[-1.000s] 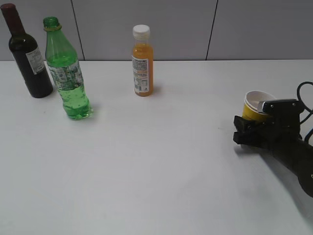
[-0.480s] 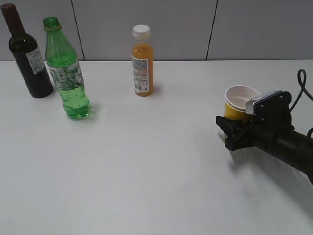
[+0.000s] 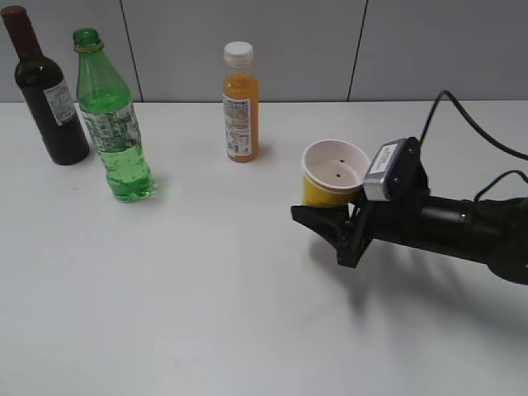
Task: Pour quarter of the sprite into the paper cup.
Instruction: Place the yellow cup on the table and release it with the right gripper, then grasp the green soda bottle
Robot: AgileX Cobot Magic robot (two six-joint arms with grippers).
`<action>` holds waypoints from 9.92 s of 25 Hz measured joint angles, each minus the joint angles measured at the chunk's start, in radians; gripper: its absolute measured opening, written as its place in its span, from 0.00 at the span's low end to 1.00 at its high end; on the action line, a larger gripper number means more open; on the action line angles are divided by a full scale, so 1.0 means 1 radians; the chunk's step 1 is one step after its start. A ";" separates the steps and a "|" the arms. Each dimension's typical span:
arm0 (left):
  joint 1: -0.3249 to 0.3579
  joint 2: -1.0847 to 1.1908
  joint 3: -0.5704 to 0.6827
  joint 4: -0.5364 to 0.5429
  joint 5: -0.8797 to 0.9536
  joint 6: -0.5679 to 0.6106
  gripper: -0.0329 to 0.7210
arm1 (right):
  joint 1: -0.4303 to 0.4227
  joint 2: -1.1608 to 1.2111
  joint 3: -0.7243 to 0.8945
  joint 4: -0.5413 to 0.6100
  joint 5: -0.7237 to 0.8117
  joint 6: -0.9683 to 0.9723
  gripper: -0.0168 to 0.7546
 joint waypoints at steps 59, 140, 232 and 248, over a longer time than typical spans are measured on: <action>0.000 0.000 0.000 0.000 0.000 0.000 0.82 | 0.170 0.223 -0.309 -0.364 0.123 0.240 0.86; 0.000 0.000 0.000 0.000 0.000 0.000 0.82 | -0.190 -0.881 -0.216 0.942 2.276 -0.248 0.79; 0.000 0.000 0.000 0.000 -0.001 0.000 0.82 | -0.190 -2.120 0.259 0.945 2.159 -0.244 0.79; 0.000 0.000 0.000 -0.026 -0.001 0.000 0.96 | -0.190 -2.120 0.259 0.945 2.159 -0.244 0.79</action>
